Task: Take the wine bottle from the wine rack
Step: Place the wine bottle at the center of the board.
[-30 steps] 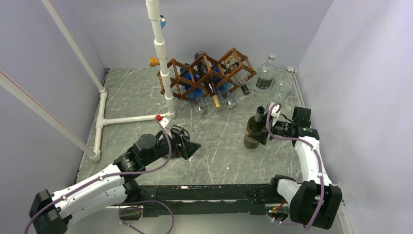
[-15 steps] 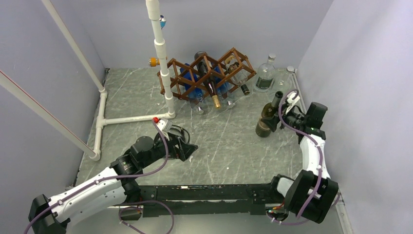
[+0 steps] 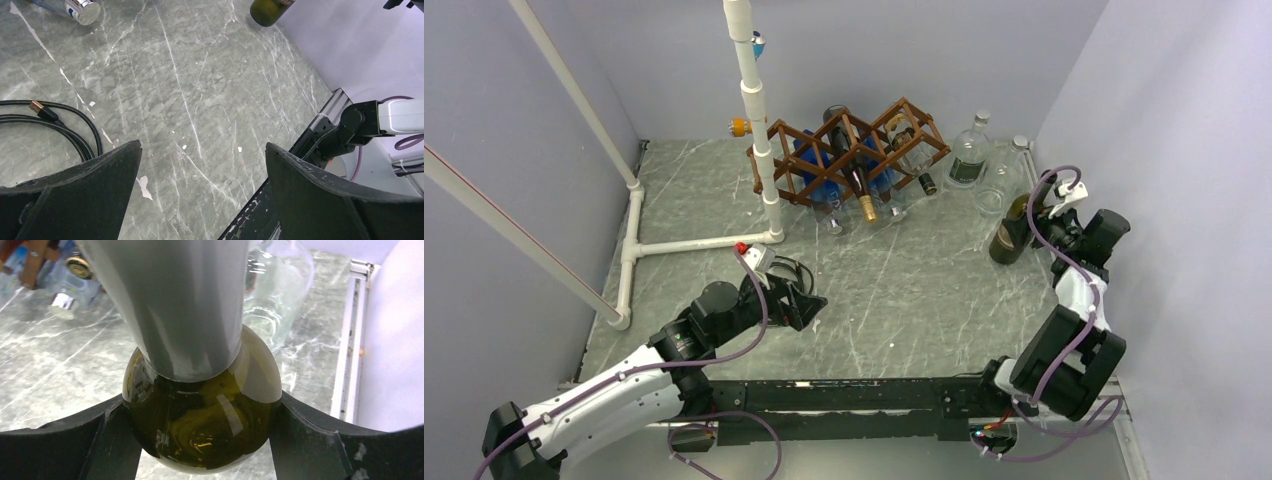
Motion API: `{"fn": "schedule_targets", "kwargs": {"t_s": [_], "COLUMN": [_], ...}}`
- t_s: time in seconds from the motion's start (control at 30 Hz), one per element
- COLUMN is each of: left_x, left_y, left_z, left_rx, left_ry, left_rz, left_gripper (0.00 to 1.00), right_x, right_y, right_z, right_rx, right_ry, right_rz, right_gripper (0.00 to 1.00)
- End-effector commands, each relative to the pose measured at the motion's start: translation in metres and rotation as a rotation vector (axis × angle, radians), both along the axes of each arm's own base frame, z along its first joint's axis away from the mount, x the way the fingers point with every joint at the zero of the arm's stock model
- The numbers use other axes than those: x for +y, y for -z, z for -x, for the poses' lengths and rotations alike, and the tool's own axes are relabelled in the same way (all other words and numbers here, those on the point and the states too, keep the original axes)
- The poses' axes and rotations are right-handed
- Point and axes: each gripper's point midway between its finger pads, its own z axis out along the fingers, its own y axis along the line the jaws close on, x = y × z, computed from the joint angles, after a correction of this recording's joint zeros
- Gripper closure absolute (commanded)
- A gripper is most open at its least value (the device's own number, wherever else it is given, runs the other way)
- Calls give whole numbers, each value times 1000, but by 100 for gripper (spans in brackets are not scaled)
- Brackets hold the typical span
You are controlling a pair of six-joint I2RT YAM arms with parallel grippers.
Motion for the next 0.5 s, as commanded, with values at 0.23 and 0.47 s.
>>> {"fn": "schedule_targets", "kwargs": {"t_s": [0.23,0.47], "left_x": [4,5], "left_y": [-2,0], "left_z": [-6,-8], "left_rx": [-33,-35], "left_ry": [-24,-33], "left_rz": [-13,-25], "left_gripper": [0,0], "right_x": [-55,-71], "right_y": [-57,-52], "right_z": [-55,-74], "right_rx": [-200,-193], "right_ry": [120,149], "right_rz": [117,100], "right_gripper": [55,54]}}
